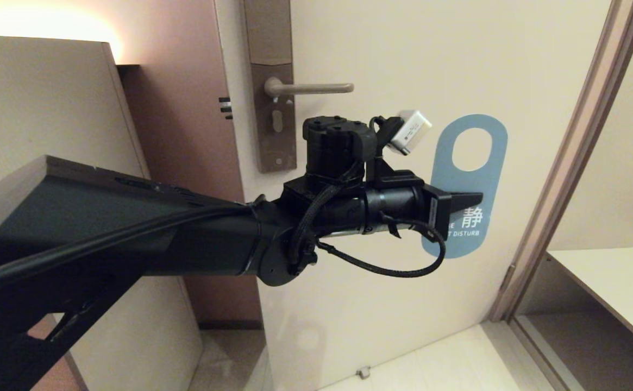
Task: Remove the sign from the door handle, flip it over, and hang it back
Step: Hand it to the other hand
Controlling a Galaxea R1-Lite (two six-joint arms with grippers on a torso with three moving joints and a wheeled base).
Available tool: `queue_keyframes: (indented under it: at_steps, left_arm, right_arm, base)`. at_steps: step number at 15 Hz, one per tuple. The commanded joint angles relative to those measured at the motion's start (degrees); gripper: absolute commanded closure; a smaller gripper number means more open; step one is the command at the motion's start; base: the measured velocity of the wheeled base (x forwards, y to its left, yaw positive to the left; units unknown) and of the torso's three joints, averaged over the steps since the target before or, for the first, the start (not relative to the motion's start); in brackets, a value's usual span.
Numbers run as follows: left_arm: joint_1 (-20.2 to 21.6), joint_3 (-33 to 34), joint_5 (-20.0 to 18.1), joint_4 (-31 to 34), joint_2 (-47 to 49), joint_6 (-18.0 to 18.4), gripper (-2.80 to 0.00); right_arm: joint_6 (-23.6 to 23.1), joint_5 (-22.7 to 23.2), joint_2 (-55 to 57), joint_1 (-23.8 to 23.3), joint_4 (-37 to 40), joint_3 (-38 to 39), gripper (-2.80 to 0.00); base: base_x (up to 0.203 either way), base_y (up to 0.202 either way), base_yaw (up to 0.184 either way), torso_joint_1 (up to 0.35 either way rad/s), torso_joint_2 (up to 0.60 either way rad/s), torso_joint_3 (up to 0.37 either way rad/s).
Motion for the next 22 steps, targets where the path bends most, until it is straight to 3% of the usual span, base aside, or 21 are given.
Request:
queue_keyframes:
  at_steps: [1, 5, 7, 11, 19, 22]
  left_arm:
    - [-0.06, 0.06, -0.24, -0.17, -0.02, -0.12, 0.00]
    - [0.31, -0.03, -0.39, -0.17, -0.20, -0.12, 0.00]
    - [1.19, -0.11, -2.71, -0.17, -0.50, -0.21, 0.00]
    - [1.52, -0.20, -4.09, -0.17, -0.55, -0.21, 0.00]
    - [1.52, -0.29, -4.97, -0.17, -0.90, -0.74, 0.00]
    - [1.52, -0.29, -5.51, -0.26, -0.90, -2.29, 0.00]
  right_arm:
    - [0.37, 0.22, 9.45, 0.62, 0.10, -4.03, 0.00]
    - [0.66, 1.21, 25.61, 1.86, -0.16, -12.83, 0.00]
    - [0.69, 3.64, 33.56, 2.00, -0.85, -18.20, 0.00]
    - [0.68, 13.45, 45.94, 2.09, -1.42, -26.53, 0.00]
    - [0.59, 33.46, 61.09, 2.36, -1.58, -33.48, 0.00]
    - [0.58, 36.04, 66.31, 2.37, -5.56, -34.86, 0.00]
  base:
    - [0.000, 0.000, 0.000, 0.000, 0.00, 0.000]
    - [0.000, 0.000, 0.000, 0.000, 0.00, 0.000]
    - [0.000, 0.000, 0.000, 0.000, 0.00, 0.000]
    - [0.000, 0.000, 0.000, 0.000, 0.00, 0.000]
    - [0.000, 0.000, 0.000, 0.000, 0.00, 0.000]
    - [0.000, 0.000, 0.000, 0.000, 0.00, 0.000]
